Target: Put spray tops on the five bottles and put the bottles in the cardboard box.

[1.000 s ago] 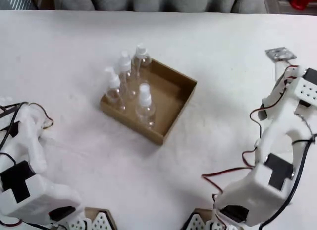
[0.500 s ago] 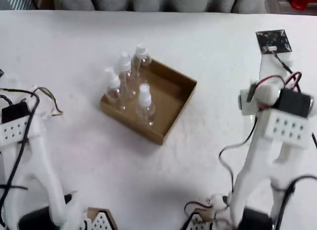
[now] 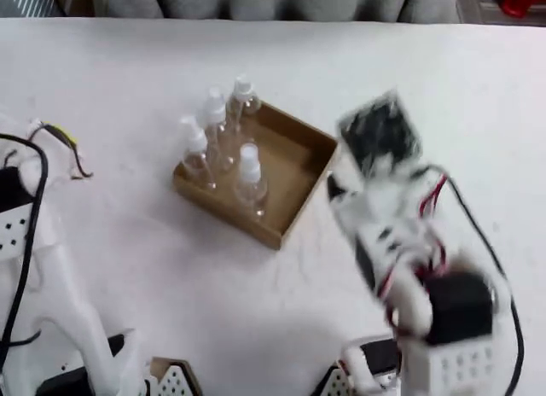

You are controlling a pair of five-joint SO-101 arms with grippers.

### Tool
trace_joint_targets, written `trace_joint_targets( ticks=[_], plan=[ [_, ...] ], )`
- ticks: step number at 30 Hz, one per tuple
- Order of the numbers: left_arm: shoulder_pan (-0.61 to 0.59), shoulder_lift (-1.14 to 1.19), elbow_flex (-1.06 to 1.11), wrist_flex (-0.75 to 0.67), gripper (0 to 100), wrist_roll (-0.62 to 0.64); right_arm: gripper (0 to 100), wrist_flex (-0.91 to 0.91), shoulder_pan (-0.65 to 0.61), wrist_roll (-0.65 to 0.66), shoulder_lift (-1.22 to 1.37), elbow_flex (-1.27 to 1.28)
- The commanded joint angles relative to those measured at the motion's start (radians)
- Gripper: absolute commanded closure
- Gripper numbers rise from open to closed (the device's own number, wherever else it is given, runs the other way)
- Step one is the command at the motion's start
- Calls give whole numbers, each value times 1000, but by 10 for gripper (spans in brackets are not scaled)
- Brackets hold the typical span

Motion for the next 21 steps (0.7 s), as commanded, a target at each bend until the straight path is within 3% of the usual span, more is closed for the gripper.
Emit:
trace_joint_targets(
  ticks=[1, 5, 11, 16, 21],
  plan=[
    [13, -48, -186, 58, 980, -11, 982, -113, -131, -9, -102, 92],
    [15, -48, -362, 97, 980, -11, 982, -283, -197, -32, -186, 258],
    [13, -48, -588, 140, 980, -11, 982, -552, -355, -265, -314, 529],
    [13, -48, -736, 236, 980, -9, 982, -788, -489, -267, -466, 726],
    [18, -48, -850, 311, 980, -12, 983, -891, -555, -267, -564, 852]
  ],
)
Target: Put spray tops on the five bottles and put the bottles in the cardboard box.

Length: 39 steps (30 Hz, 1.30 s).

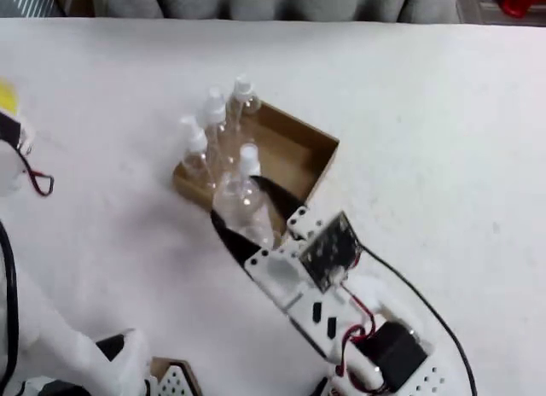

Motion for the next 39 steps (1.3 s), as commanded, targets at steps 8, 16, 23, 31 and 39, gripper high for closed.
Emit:
trace_joint_targets(
  ticks=[8, 16, 23, 31, 39],
  plan=[
    [21, -33, -313, 41, 980, -153, 983, -243, -65, -17, -163, 232],
    [111, -21, -434, 43, 980, -187, 983, -318, -65, -9, -266, 402],
    [263, 4, -327, 68, 980, -244, 983, -394, -65, -11, -263, 502],
    [446, 16, -118, 12, 980, -238, 983, -390, -67, -11, -263, 532],
    [453, 10, 49, -213, 980, -232, 983, -389, -67, -9, -263, 537]
  ],
)
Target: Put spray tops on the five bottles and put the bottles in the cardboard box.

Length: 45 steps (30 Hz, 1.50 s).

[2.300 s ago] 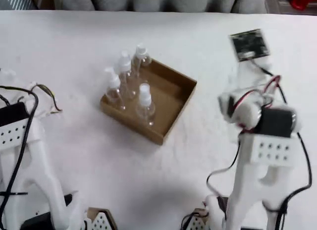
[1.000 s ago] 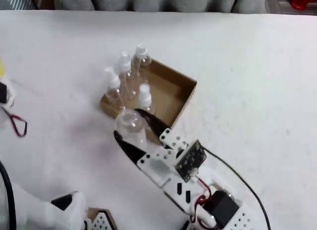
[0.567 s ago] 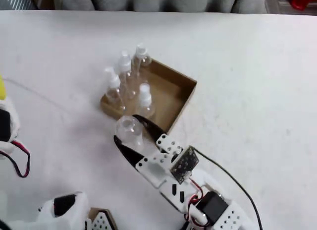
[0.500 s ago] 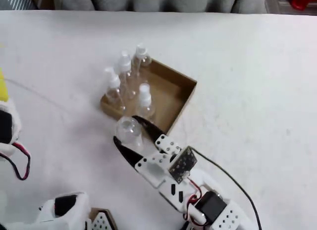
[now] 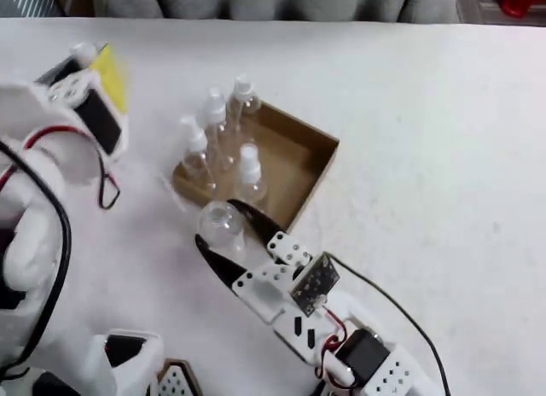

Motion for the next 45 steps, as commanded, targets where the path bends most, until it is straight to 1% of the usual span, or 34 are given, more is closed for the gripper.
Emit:
trace_joint_targets(
  ticks=[1, 3, 9, 15, 20, 24, 27, 33, 35, 37, 41, 45],
  plan=[
    [18, -12, 12, -124, 980, 31, 983, -21, -4, 0, -10, 11],
    [18, -13, 12, -144, 980, 74, 983, -21, -4, 0, -10, 11],
    [31, -13, 15, -129, 980, 77, 983, -21, -4, -2, -10, 12],
    [51, -13, 15, -126, 980, 77, 983, 22, -81, 0, -10, 17],
    [105, -18, 11, -26, 980, 72, 983, 30, -99, -2, -10, 17],
    [107, -102, 52, 12, 980, 0, 983, 42, -97, -2, -10, 17],
    [102, -209, 169, -48, 980, -5, 983, 44, -99, -2, -10, 17],
    [104, -423, 551, -304, 980, -3, 983, 44, -97, -2, -10, 17],
    [102, -484, 649, -393, 980, -3, 983, 44, -97, -2, -10, 17],
    [102, -533, 720, -453, 980, -6, 983, 44, -96, -2, -10, 17],
    [102, -604, 799, -477, 980, -9, 983, 44, -96, -2, -10, 17],
    [110, -661, 848, -440, 980, -9, 983, 44, -96, -2, -10, 17]
  ],
)
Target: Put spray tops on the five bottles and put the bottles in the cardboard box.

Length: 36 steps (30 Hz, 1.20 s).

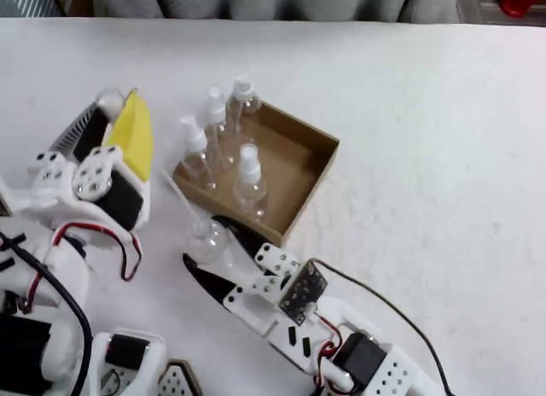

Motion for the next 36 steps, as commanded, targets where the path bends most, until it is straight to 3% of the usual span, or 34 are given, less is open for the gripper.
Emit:
trace_joint_targets(
  ticks=[1, 8, 15, 23, 36],
  plan=[
    [16, -62, 17, 17, 980, -9, 983, 4, -5, -2, -10, 9],
    [27, -171, 160, 68, 980, -5, 983, 4, -5, -2, -10, 9],
    [202, -312, 307, 60, 980, -3, 983, 4, -5, 0, -10, 9],
    [199, -325, 419, 61, 980, -8, 983, 4, -5, 0, -10, 9],
    [208, -325, 420, 155, 980, -5, 983, 4, -5, 0, -10, 9]
  ],
)
